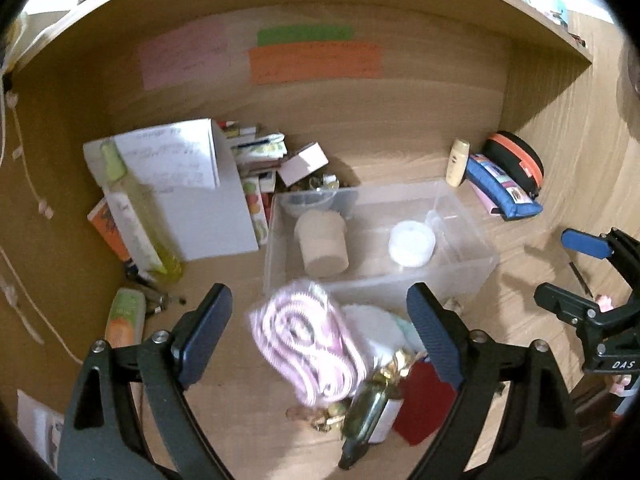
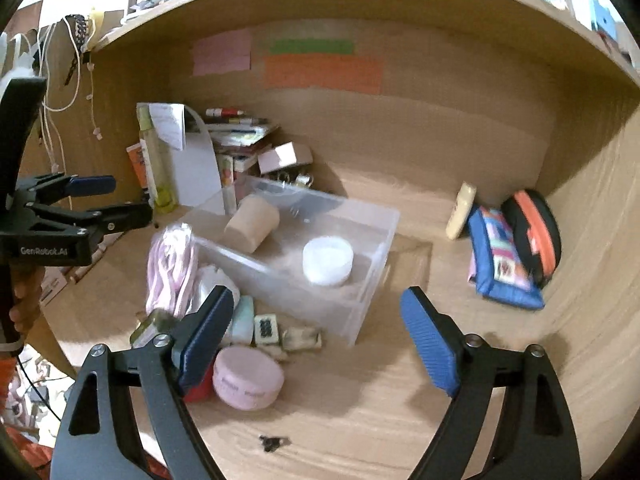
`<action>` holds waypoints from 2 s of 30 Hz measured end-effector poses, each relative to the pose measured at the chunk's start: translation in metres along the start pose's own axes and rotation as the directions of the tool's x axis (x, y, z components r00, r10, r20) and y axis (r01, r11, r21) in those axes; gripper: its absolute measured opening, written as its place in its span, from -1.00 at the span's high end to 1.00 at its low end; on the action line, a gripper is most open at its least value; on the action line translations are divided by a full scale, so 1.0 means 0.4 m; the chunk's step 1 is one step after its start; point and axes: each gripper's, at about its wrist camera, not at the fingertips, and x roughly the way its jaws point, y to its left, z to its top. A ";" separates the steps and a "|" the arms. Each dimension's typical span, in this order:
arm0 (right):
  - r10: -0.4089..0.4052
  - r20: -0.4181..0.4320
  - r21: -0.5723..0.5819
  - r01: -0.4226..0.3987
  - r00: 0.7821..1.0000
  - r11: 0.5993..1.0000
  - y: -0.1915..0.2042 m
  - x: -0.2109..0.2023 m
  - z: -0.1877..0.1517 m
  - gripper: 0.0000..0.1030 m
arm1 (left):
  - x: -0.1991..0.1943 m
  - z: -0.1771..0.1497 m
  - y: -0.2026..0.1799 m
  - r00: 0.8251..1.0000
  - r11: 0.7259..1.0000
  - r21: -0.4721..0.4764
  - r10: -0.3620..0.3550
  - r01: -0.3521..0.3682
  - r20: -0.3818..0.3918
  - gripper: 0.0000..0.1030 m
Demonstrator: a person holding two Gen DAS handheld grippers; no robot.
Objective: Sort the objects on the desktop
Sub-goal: 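Withdraw both tools from the box back toward the pile of items, then grasp the dark green glass jar with the left tool while the right tool grasps the pink round device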
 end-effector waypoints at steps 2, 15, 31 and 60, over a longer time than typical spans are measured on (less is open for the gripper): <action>0.011 -0.010 0.014 -0.011 1.000 1.000 0.002 0.006 -0.018 -0.63 | -0.002 -0.023 0.001 1.000 1.000 -0.006 -0.005 0.005 0.006 -0.74; 0.100 -0.105 0.065 -0.093 0.989 0.994 0.014 0.080 -0.150 -0.63 | 0.013 -0.182 -0.021 0.999 0.999 0.031 -0.044 0.044 -0.005 -0.74; 0.231 -0.205 0.089 -0.217 0.951 0.972 0.051 0.192 -0.167 -0.47 | 0.102 -0.241 -0.042 0.990 0.992 0.039 -0.116 0.120 -0.081 -0.50; 0.215 -0.129 0.157 -0.194 0.968 0.968 -0.019 0.137 -0.149 -0.22 | 0.066 -0.203 -0.010 0.992 0.992 -0.015 -0.125 0.126 0.024 0.20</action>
